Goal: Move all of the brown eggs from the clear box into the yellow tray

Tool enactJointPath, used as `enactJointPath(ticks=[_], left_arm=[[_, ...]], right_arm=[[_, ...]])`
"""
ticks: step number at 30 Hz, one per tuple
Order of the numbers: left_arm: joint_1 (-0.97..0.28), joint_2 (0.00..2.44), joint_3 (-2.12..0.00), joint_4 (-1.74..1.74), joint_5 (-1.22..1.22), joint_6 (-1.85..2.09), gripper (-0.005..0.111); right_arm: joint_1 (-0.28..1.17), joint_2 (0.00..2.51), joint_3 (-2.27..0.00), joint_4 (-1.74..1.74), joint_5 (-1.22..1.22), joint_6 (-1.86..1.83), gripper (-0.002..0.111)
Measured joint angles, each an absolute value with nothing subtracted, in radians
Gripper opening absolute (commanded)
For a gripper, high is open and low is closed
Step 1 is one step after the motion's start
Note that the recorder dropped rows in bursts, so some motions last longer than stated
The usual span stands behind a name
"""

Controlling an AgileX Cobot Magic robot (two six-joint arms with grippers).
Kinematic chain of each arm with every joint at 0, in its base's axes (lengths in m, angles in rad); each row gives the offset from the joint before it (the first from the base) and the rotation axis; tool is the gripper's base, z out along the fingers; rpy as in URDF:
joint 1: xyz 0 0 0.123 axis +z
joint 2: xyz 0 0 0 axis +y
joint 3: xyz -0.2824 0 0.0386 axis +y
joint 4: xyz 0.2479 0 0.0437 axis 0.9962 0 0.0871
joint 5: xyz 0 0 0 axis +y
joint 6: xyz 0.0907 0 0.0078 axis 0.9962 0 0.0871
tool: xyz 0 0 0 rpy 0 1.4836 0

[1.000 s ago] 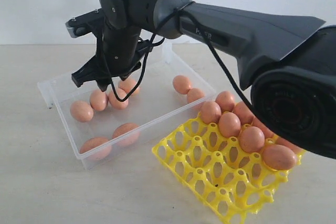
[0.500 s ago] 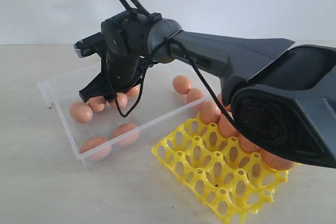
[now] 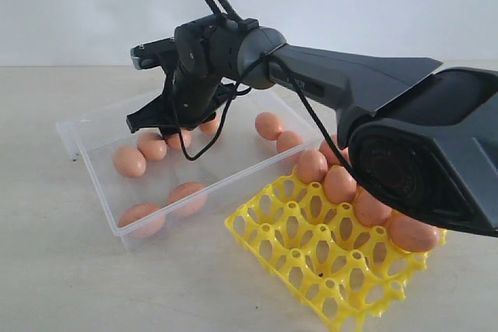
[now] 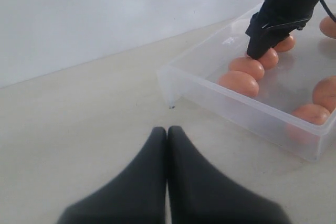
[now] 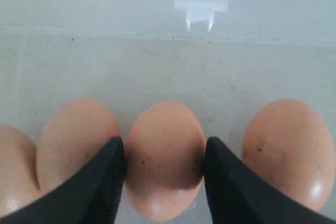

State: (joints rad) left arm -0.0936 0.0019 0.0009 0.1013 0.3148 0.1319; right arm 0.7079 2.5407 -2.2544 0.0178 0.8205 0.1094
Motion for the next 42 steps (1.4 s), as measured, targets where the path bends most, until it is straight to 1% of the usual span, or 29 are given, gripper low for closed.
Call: enactJointPath(ticks=[3, 4, 6, 8, 10, 12, 13, 14, 15, 16, 17, 18, 19, 20, 31, 33, 35, 37, 39, 40, 42], left_arm=[[-0.094, 0.002, 0.001, 0.101, 0.315, 0.132, -0.004], [-0.094, 0.002, 0.001, 0.101, 0.315, 0.132, -0.004], [-0.094, 0.002, 0.001, 0.101, 0.315, 0.132, -0.004], [-0.094, 0.002, 0.001, 0.101, 0.315, 0.132, -0.004], [-0.094, 0.002, 0.001, 0.101, 0.315, 0.132, -0.004], [-0.094, 0.002, 0.001, 0.101, 0.315, 0.132, -0.004], [-0.094, 0.002, 0.001, 0.101, 0.315, 0.132, -0.004], [-0.094, 0.002, 0.001, 0.101, 0.315, 0.132, -0.004], [-0.094, 0.002, 0.001, 0.101, 0.315, 0.132, -0.004], [-0.094, 0.002, 0.001, 0.101, 0.315, 0.132, -0.004], [-0.094, 0.002, 0.001, 0.101, 0.315, 0.132, -0.004], [-0.094, 0.002, 0.001, 0.101, 0.315, 0.132, -0.004], [-0.094, 0.002, 0.001, 0.101, 0.315, 0.132, -0.004], [-0.094, 0.002, 0.001, 0.101, 0.315, 0.132, -0.004], [-0.094, 0.002, 0.001, 0.101, 0.315, 0.132, -0.004], [-0.094, 0.002, 0.001, 0.101, 0.315, 0.132, -0.004], [-0.094, 0.002, 0.001, 0.101, 0.315, 0.132, -0.004], [-0.094, 0.002, 0.001, 0.101, 0.315, 0.132, -0.004], [-0.094, 0.002, 0.001, 0.101, 0.315, 0.132, -0.004], [-0.094, 0.002, 0.001, 0.101, 0.315, 0.132, -0.004], [-0.094, 0.002, 0.001, 0.101, 0.315, 0.132, -0.004]], right_arm=[[0.709, 2.543, -2.258, 0.02, 0.816, 0.109, 0.046], [0.709, 2.544, -2.258, 0.022, 0.816, 0.109, 0.051], [0.709, 2.549, -2.259, 0.029, 0.812, 0.107, 0.066], [0.709, 2.572, -2.256, 0.03, 0.828, 0.107, 0.076], [0.709, 2.584, -2.256, 0.016, 0.808, 0.092, 0.077], [0.709, 2.585, -2.256, 0.013, 0.811, 0.095, 0.073], [0.709, 2.585, -2.256, 0.007, 0.809, 0.099, 0.069], [0.709, 2.585, -2.256, 0.007, 0.809, 0.107, 0.064], [0.709, 2.585, -2.256, 0.0, 0.807, 0.115, 0.055], [0.709, 2.586, -2.256, 0.0, 0.805, 0.121, 0.046], [0.707, 2.586, -2.256, -0.009, 0.805, 0.126, 0.032], [0.707, 2.586, -2.256, -0.011, 0.805, 0.134, 0.013], [0.705, 2.587, -2.256, -0.011, 0.805, 0.139, -0.001], [0.705, 2.587, -2.256, -0.011, 0.805, 0.14, 0.002], [0.721, 2.544, -2.241, 0.0, 0.873, 0.214, 0.001], [0.744, 2.51, -2.219, 0.0, 0.849, 0.25, 0.001], [0.778, 2.461, -2.182, -0.051, 0.765, 0.286, 0.001], [0.824, 2.394, -2.118, -0.148, 0.661, 0.355, 0.001], [0.88, 2.31, -2.01, -0.331, 0.543, 0.517, 0.001], [0.905, 2.264, -1.941, -0.426, 0.499, 0.642, 0.001], [0.94, 2.167, -1.777, -0.725, 0.421, 0.97, 0.001]])
